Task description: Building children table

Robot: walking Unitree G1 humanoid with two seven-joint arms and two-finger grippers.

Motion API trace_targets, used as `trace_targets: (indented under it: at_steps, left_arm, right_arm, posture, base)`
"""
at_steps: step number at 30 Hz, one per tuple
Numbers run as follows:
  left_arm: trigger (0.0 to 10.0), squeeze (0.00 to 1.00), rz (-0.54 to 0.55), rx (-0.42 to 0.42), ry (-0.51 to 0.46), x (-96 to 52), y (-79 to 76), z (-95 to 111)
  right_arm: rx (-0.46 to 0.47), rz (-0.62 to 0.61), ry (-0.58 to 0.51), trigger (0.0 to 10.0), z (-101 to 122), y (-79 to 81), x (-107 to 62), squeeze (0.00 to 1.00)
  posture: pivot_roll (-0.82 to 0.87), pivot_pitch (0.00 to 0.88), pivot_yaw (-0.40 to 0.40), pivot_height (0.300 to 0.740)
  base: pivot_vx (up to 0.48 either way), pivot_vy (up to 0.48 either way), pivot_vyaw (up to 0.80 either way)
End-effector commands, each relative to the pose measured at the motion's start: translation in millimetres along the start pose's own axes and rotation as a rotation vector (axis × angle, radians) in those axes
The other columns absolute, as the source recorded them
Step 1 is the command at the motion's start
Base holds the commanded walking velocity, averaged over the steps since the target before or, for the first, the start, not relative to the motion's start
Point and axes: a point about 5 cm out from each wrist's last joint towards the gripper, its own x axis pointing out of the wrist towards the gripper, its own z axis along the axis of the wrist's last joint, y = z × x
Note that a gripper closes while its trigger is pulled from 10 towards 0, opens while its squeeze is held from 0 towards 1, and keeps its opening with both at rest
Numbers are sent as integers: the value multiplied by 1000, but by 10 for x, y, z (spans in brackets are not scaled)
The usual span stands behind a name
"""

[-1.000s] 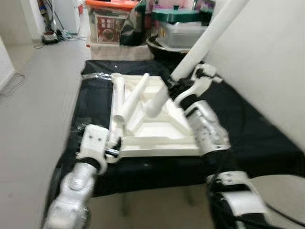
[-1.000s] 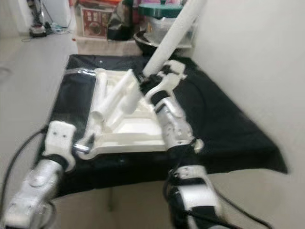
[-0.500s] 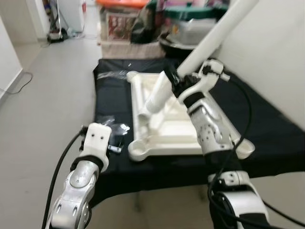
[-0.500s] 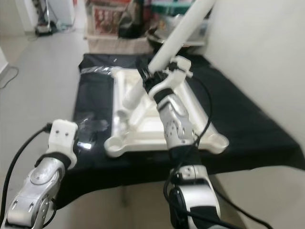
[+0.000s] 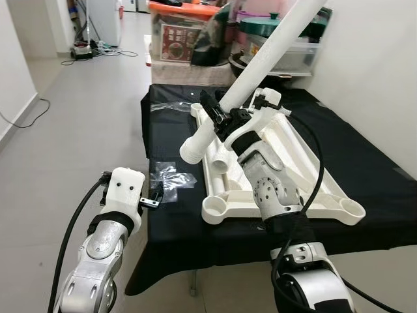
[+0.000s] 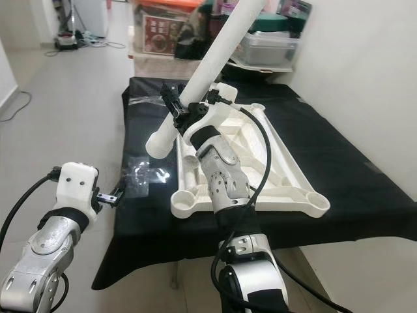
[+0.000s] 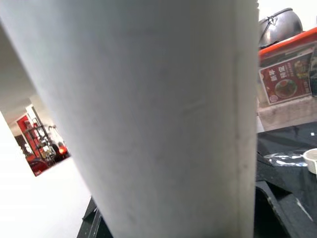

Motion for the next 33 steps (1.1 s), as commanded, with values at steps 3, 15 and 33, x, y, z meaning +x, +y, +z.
trace_targets:
  at_steps: [3, 15, 33]
  left_arm:
    - [10000, 0, 1, -7, -3, 8, -16, -12]
    - [10000, 0, -3, -22, -31, 14, -34, 9]
    - [10000, 0, 11, -54, -38, 6, 27, 8]
  right_arm:
    - [-14, 25, 3, 10000, 6, 34, -4, 0]
    - [-108, 74, 17, 10000, -35, 134, -7, 0]
    - [-104, 32, 48, 10000, -76, 57, -29, 0]
  posture:
    - [159, 0, -111, 740]
    - [158, 0, -111, 740]
    - [155, 0, -107, 740]
  base:
    - [0, 0, 0]
    - [0, 0, 133]
    - [0, 107, 279]
